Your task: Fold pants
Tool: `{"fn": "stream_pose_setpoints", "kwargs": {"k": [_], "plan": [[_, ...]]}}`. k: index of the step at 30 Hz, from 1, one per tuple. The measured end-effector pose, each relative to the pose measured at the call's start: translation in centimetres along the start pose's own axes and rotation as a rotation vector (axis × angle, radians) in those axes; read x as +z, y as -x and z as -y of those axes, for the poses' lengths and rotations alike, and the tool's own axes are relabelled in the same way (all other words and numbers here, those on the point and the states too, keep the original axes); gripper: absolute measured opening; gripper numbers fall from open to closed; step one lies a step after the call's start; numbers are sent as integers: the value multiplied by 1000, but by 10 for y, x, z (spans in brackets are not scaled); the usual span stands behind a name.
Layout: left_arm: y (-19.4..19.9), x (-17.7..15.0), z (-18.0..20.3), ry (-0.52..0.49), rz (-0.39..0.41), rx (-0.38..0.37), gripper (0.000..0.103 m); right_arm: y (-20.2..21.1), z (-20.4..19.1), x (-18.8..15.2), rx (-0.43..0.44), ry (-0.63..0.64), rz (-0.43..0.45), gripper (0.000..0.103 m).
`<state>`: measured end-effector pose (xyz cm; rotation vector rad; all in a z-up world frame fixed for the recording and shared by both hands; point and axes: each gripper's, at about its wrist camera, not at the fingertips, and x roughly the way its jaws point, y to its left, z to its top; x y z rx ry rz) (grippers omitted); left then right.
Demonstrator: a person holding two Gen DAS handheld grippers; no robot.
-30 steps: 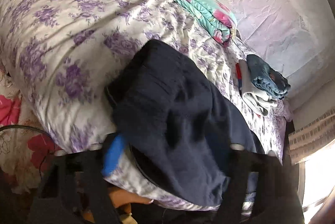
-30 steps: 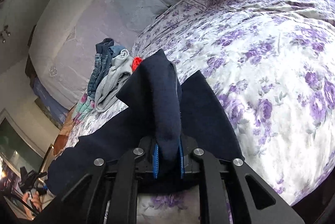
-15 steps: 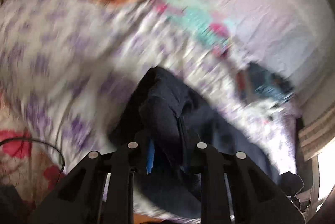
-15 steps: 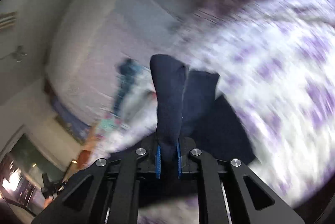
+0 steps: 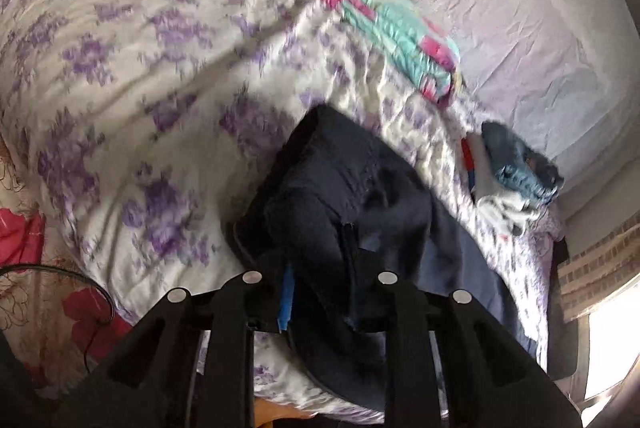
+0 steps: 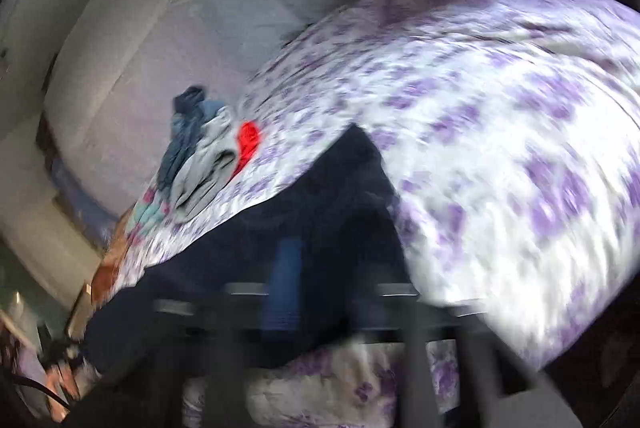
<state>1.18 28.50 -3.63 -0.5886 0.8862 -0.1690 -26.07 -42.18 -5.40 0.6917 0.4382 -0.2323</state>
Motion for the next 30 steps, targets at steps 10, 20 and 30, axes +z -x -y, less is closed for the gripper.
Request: {"fn": "stream_pose_setpoints", "kwargs": {"k": [10,20,30], "plan": [[-19,7,-13,-43,22,70,23,-24,24,-12,26,-19,-68,15],[25,-3,-24,-8,9,66,64,43,17,18,-235,5,105,64],[55,-69,121,-444,75,49,72,-64,-155,38,269,378,-162,73]]}}
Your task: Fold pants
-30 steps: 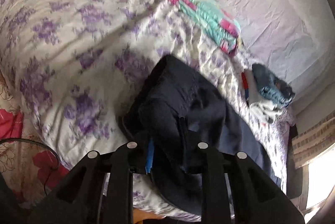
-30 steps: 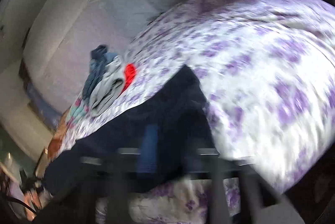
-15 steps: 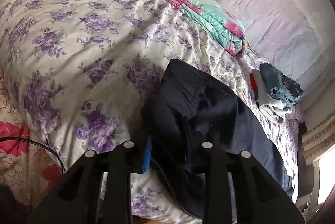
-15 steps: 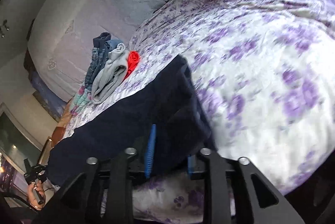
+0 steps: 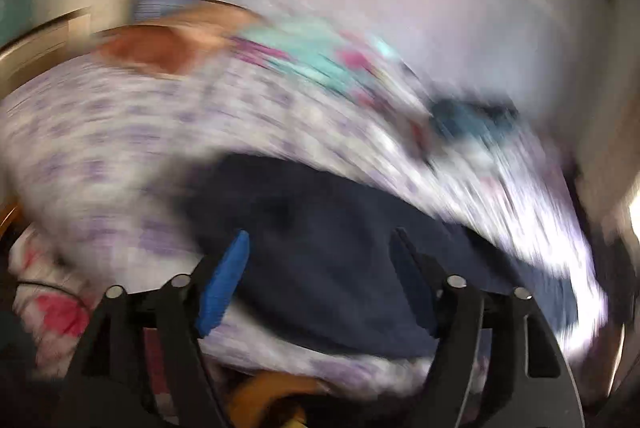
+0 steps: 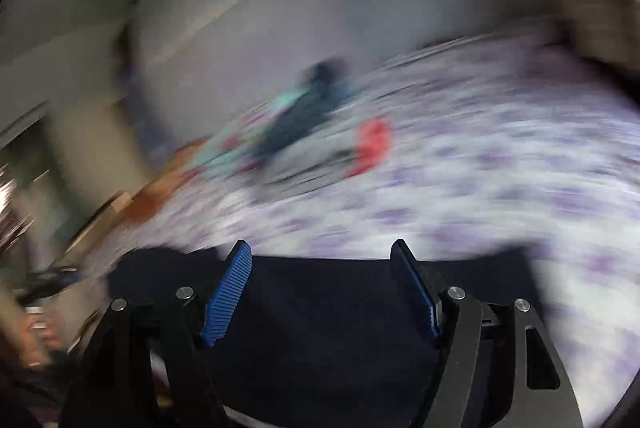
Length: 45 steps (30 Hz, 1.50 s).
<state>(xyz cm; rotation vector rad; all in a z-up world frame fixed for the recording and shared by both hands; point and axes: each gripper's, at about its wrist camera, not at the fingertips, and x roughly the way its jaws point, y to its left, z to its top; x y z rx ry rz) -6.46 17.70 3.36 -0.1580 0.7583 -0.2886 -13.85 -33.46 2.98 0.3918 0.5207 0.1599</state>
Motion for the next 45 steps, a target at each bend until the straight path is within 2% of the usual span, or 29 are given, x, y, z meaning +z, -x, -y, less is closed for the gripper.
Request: {"fn": "stream_pose_setpoints", "kwargs": {"k": [1,3,6,7,9,10,12,15,17,20,22,24,25,26,28,31,34,36,40,42,43,45], "plan": [[-24,-11,29,-71,-70,-44,72,-23,-13,6,44,22,-40,72],[-67,-32,65,-161,-197,-82,72,-76,-37,19,98,49,-130,70],[-114,-56,70,-146,-332,-61,72,-148,-57,34,186,34,-288,66],[-113,-58,70,-156,-306,-62,72,-169,-61,36,202,21,-347,66],[-111,-62,72,-189,-304,-52,72,-207,-65,35,240,-23,-461,66],[-109,-65,72,-198,-306,-51,72,-229,-66,33,252,-46,-545,66],[-108,-67,71,-206,-309,-45,72,-246,-68,21,291,-94,-659,67],[-110,-68,73,-218,-314,-30,76,-271,-81,7,428,-133,-823,68],[-114,-66,77,-223,-328,-41,88,-281,-93,5,498,-144,-871,68],[-121,-66,92,-270,-347,-20,97,-298,-103,0,529,-168,-902,68],[-123,-64,94,-268,-351,-16,97,-309,-101,-6,527,-191,-891,62],[-122,-64,91,-249,-352,-29,97,-315,-93,-2,517,-194,-800,16],[-121,-63,89,-240,-352,-38,97,-311,-88,1,525,-173,-713,13],[-120,-64,88,-237,-352,-42,97,-313,-83,5,529,-175,-664,2],[-118,-64,88,-235,-353,-46,97,-312,-75,5,535,-198,-615,3],[-118,-65,88,-232,-353,-44,97,-299,-86,10,514,-111,-527,2],[-117,-65,88,-231,-350,-39,97,-293,-96,15,504,-47,-474,2],[-116,-67,88,-230,-347,-39,97,-297,-94,16,486,-34,-473,2],[-117,-67,90,-235,-341,-31,97,-310,-87,13,406,4,-494,2],[-117,-68,90,-234,-338,-29,97,-314,-86,10,331,25,-488,3],[-117,-68,90,-231,-336,-29,97,-309,-82,16,285,26,-446,3],[-115,-68,88,-222,-334,-31,97,-294,-72,30,253,12,-366,6]]}}
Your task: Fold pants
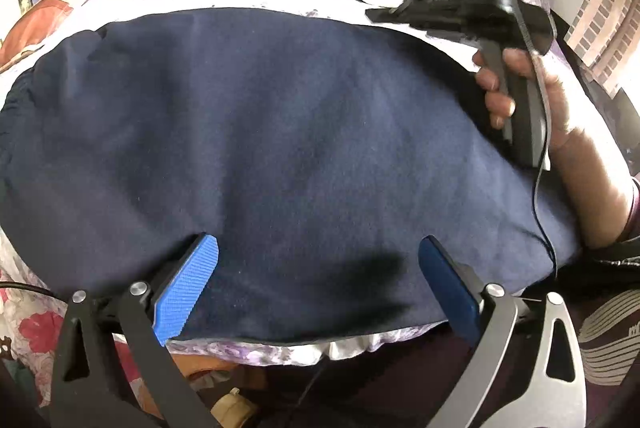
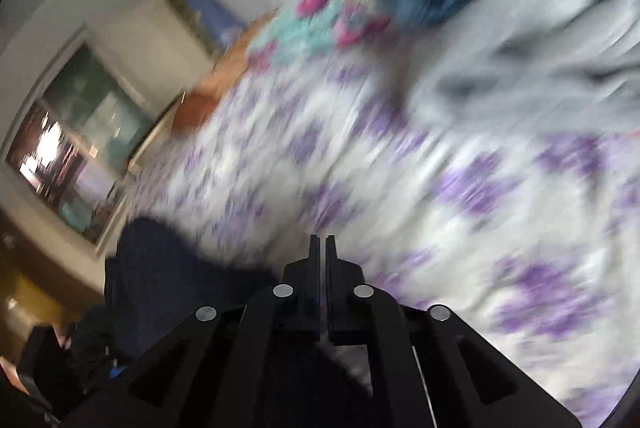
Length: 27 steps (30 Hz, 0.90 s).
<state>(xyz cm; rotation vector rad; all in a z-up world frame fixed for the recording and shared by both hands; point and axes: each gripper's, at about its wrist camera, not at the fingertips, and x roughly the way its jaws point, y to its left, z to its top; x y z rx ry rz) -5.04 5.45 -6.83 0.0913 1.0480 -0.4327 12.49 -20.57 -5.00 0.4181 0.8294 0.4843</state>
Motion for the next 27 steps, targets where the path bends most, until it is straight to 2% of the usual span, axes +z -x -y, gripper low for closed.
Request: {"fn": "stream_pose_setpoints", "kwargs": {"k": [2,5,7,8,10,11,12,13,15,16,17,18,19,21,22,23,24,26,27], "plan": [[5,0,-2,15,5,-11,97,30,-4,8,34,-20,48,6],[19,1,-8,38,36,-22,97,60,-36,-2,163,25,-15,8],[31,1,-11,33,73,0,97,67,-57,-30,190,71,-84,27],[36,1,-14,33,86,25,97,67,-60,-43,168,76,-104,38],[34,-1,-31,78,69,113,97,63,-56,-65,94,78,-135,38],[27,-4,-50,141,34,133,97,57,-41,-75,28,61,-140,35],[22,-7,-64,189,14,117,94,54,-27,-80,-21,40,-134,10],[20,-13,-77,226,24,66,92,48,1,-82,-44,-6,-129,0],[26,-17,-76,205,45,68,90,53,38,-82,81,-175,-110,0],[29,-18,-72,194,49,86,90,62,43,-78,76,-201,-63,0],[32,-20,-70,189,54,91,89,79,40,-75,-13,-168,15,1],[35,-21,-70,188,63,89,89,92,36,-74,-57,-140,64,7],[43,-19,-70,189,82,67,89,106,33,-76,-60,-133,99,7],[64,-17,-71,182,158,22,90,137,30,-85,12,-162,132,7],[76,-14,-71,171,209,32,91,155,28,-94,7,-160,149,13],[82,-13,-74,168,232,67,95,166,27,-102,-30,-155,164,31],[82,-9,-82,180,236,110,96,177,26,-112,-78,-150,183,43],[61,-3,-110,249,164,156,96,196,46,-139,-253,-164,188,45],[45,-4,-127,303,112,167,96,196,61,-149,-304,-193,176,32]]}}
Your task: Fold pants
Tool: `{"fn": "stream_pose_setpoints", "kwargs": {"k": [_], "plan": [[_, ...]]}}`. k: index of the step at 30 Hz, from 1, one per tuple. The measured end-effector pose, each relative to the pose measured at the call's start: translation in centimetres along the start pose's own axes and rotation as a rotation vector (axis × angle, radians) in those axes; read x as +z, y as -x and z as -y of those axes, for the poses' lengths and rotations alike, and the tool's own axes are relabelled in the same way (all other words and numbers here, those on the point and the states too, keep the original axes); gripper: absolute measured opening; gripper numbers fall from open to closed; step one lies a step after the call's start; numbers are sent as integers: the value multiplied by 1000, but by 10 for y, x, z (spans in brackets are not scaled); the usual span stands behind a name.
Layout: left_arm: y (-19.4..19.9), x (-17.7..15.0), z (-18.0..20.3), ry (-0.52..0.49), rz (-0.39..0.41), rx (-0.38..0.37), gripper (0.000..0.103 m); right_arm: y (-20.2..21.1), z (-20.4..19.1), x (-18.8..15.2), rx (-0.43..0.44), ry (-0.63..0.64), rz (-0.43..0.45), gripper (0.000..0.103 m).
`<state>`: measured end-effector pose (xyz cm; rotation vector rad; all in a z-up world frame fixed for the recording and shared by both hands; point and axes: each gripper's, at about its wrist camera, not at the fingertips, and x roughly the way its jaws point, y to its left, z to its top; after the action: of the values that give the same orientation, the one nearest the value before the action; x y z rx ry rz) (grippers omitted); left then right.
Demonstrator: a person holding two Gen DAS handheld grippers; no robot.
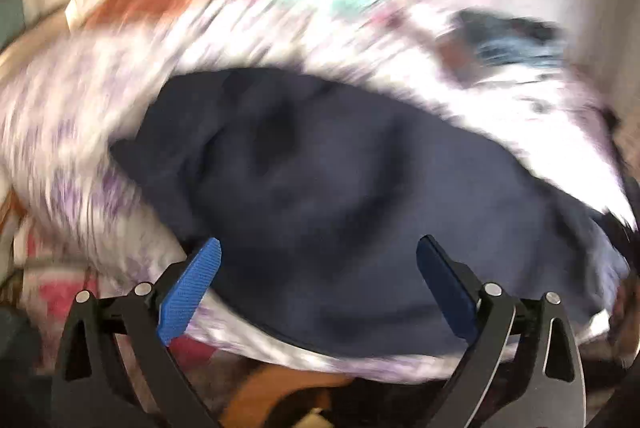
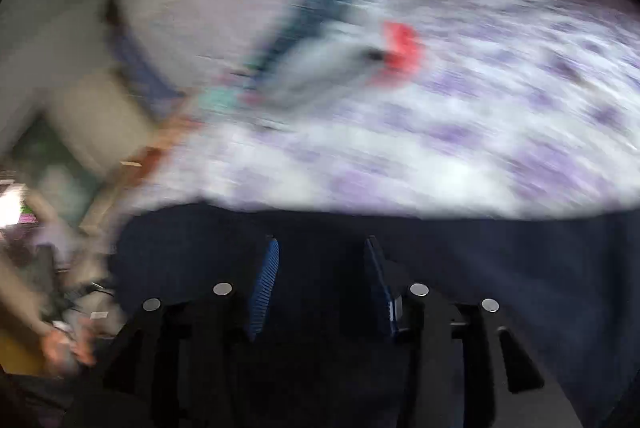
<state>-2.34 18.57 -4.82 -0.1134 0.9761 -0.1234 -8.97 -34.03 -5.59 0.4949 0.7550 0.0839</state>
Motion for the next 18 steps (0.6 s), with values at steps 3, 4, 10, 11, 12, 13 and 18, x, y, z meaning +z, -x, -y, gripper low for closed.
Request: {"fn": "stream_pose_setpoints", "kwargs": {"k": [3,4,10,11,12,13,18], "plan": [[-14,3,-7,2,-1,49,98,17,61,-16,-16,-126,54,0],[-13,3,-6,-4,1,58,98,33,69,-19,-76,-134,105,0],[-10,2,-5,14,-4,40,98,111,148,-26,-241,-272,241,7],[-9,2,-5,34,-3,32,98,121,147,-28,-242,-260,254,7],[-6,3,-5,59,-2,20,98,130,142,-28,-249,-232,263,9],[-5,3,-2,81,2,5,98,136,136,-28,-263,-211,267,17],[16,-3,15,104,13,-153,98,182,131,-49,-311,-263,295,77]]}}
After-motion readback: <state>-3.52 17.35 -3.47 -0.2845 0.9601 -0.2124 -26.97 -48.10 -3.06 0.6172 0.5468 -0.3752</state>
